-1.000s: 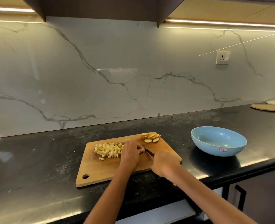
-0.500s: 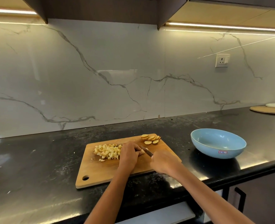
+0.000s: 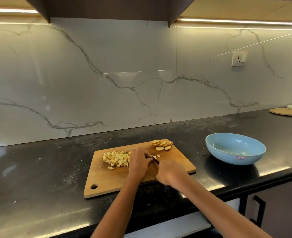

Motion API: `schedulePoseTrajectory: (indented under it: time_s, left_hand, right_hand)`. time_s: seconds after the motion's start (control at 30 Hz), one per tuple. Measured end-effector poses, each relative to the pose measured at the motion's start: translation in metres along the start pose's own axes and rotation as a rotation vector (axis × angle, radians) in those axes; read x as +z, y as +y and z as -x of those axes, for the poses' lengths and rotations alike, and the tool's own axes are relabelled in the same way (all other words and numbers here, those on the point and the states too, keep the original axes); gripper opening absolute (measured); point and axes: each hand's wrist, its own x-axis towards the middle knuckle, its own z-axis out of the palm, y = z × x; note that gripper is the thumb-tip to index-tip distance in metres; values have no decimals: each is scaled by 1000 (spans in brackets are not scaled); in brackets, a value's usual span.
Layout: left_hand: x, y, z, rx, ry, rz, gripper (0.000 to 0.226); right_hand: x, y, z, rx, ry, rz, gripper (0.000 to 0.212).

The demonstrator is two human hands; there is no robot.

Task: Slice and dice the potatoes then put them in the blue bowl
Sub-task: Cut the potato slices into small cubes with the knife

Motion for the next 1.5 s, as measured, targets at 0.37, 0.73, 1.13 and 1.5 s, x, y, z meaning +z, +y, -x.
schedulePoseTrajectory:
  time_s: [0.37,0.73,1.13,1.5]
  left_hand:
    - [2,-2,0,3,7,-8,8]
    - [-1,-10,-8,-7,14,51,22]
    - [13,11,-24,312,-294,-144,19]
    - [-8,-23,-44,106,-188,-160,25]
  right_hand:
    - [8,9,0,16,97,72,28]
    - [-10,37,-14,-17,129,-207,22]
    - [-1,58,-59,-168,325,-456,37]
    - [-3,37,-112,-322,460,-1003,37]
